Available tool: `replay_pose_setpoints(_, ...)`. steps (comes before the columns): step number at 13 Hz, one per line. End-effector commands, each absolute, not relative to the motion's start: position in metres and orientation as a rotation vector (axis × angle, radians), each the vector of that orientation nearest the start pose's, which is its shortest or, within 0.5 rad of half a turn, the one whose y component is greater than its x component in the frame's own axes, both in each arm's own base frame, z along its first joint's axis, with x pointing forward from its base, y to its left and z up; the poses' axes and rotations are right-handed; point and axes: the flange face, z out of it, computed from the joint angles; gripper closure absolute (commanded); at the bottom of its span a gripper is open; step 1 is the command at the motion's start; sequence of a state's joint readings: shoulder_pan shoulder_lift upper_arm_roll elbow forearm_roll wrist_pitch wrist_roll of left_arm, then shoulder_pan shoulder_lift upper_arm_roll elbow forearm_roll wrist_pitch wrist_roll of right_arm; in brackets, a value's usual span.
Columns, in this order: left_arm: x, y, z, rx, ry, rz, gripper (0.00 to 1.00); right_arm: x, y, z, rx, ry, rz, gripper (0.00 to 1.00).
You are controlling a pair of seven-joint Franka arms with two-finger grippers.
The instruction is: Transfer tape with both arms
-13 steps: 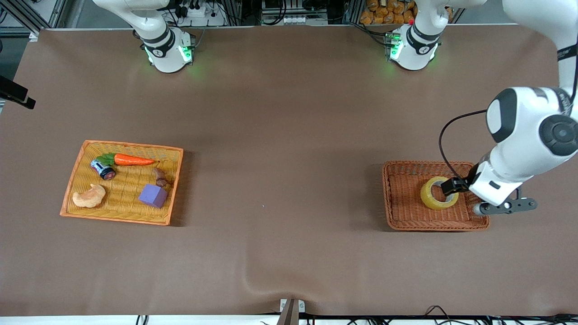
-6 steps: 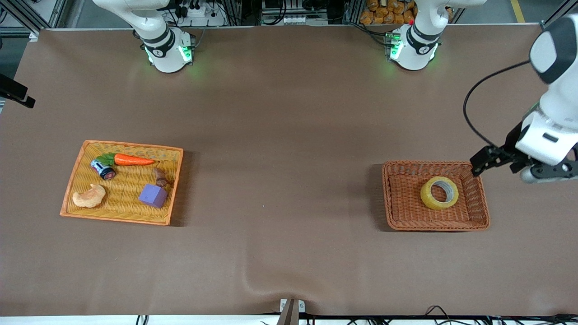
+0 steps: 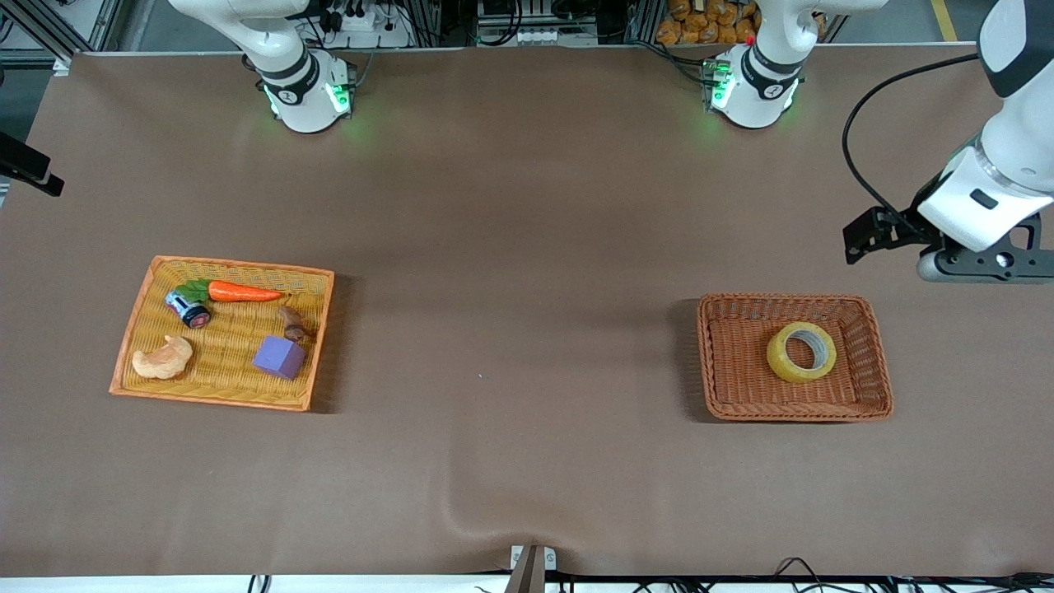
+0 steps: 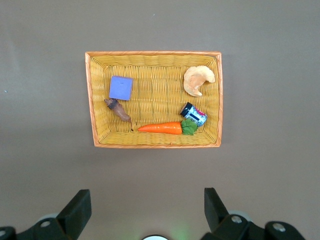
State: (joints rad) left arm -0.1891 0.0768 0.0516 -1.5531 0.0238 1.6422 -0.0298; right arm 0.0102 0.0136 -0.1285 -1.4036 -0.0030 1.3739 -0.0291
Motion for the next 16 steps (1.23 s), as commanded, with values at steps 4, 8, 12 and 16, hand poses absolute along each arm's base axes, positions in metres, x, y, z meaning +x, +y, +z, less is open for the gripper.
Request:
replay_pose_setpoints(4, 0.557, -0.068, 0.635, -3.103, 0.203, 0.100, 0.00, 0.530, -0.060, 0.684, -3.135, 0.130, 0.060, 0.00)
replay_pose_setpoints(8, 0.536, -0.066, 0.664, -3.108, 0.135, 0.046, 0.00, 0.531, -0.043, 0.691, -3.119, 0.087, 0.036, 0.00)
replay_pose_setpoints(12, 0.535, -0.066, 0.664, -3.108, 0.133, 0.046, 0.00, 0.530, -0.046, 0.691, -3.118, 0.091, 0.036, 0.00)
replay_pose_setpoints(16, 0.536, -0.065, 0.663, -3.108, 0.131, 0.049, 0.00, 0.531, -0.043, 0.691, -3.119, 0.080, 0.039, 0.00)
